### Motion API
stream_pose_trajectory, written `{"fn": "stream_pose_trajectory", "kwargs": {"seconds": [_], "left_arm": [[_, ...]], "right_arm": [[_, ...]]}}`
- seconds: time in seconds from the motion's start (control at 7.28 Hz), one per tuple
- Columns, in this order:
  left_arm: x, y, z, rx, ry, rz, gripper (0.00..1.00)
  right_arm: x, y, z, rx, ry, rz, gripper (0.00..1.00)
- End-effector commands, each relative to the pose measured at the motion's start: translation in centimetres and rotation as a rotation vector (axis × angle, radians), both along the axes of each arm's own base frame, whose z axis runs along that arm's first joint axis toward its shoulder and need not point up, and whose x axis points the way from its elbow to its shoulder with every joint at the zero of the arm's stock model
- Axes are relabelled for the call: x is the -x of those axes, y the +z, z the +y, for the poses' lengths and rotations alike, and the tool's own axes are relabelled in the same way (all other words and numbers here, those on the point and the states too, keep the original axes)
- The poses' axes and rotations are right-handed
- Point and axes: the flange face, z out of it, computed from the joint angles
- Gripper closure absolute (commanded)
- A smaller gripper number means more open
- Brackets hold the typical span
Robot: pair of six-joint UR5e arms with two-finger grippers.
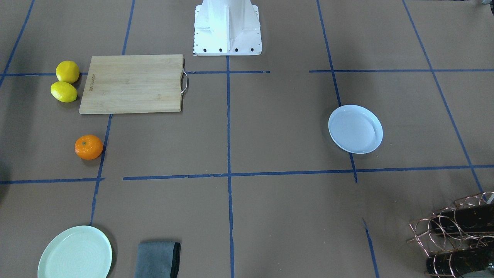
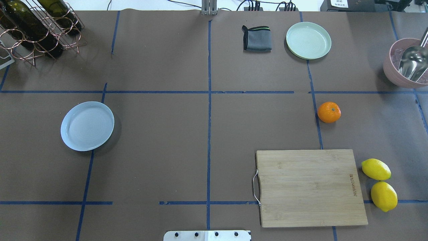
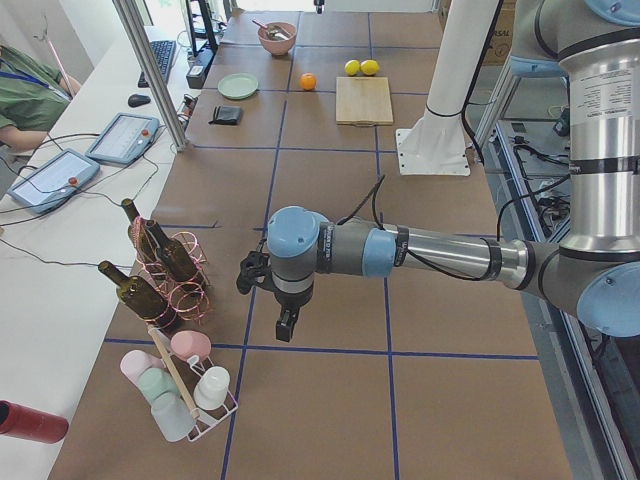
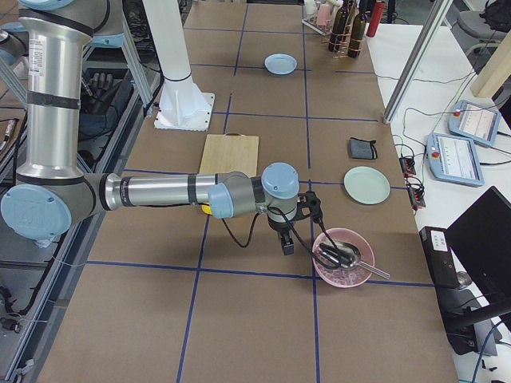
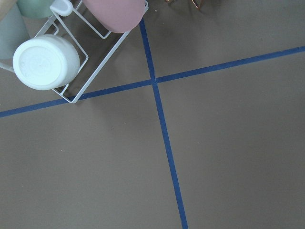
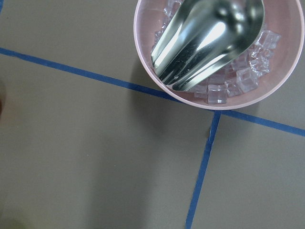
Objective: Pick orange to plate
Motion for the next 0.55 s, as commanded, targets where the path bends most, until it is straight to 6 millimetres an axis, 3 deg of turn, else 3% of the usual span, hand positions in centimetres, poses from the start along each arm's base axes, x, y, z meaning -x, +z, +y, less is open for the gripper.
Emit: {"fn": "stream_pose_trajectory", "kwargs": {"seconds": [0.0, 0.41], "left_arm": [[0.0, -0.45, 0.0, -0.014, 0.002, -0.001, 0.0], [-0.1, -0.14, -0.09, -0.009, 0.004, 0.004, 0.0]], "right_arm": [[-0.02, 0.11, 0.0, -0.002, 0.001, 0.003, 0.0], [-0.02, 0.11, 0.0, -0.002, 0.001, 0.003, 0.0]]}}
